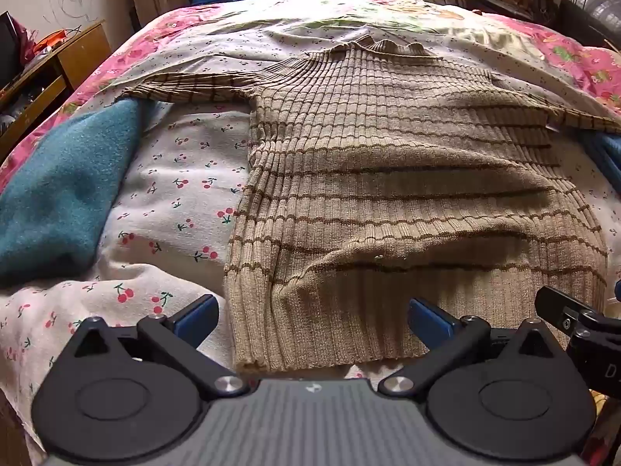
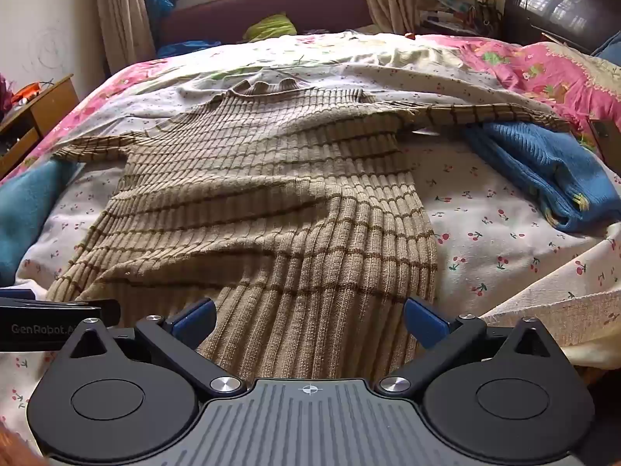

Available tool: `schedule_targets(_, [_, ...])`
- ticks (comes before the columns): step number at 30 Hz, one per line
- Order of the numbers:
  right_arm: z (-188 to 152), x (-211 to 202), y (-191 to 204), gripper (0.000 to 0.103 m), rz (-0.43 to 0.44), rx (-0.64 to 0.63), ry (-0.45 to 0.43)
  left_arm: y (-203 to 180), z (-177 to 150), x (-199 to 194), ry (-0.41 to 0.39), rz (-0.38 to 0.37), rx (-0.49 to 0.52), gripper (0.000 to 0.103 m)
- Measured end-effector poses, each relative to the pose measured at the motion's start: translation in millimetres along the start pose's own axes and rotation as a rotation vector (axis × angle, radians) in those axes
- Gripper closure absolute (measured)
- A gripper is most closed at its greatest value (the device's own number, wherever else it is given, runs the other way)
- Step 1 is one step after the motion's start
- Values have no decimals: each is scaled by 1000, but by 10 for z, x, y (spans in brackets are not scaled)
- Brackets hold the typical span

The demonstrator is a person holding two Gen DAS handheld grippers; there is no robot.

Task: Fold small clothes

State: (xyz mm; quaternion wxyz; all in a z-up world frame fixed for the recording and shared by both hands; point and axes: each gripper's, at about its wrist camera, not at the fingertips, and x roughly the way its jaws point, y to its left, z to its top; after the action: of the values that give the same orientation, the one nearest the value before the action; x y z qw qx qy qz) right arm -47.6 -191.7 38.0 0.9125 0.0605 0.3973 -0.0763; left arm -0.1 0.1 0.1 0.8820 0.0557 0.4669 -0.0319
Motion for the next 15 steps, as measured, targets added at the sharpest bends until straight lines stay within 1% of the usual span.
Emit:
schedule_targets(2, [-1, 1, -6, 0, 11, 10, 5, 1, -1, 1, -2, -2, -3, 0])
schedule_targets(15, [-13, 12, 23, 0, 8, -2, 6, -44, -46, -19, 17, -22, -22, 0])
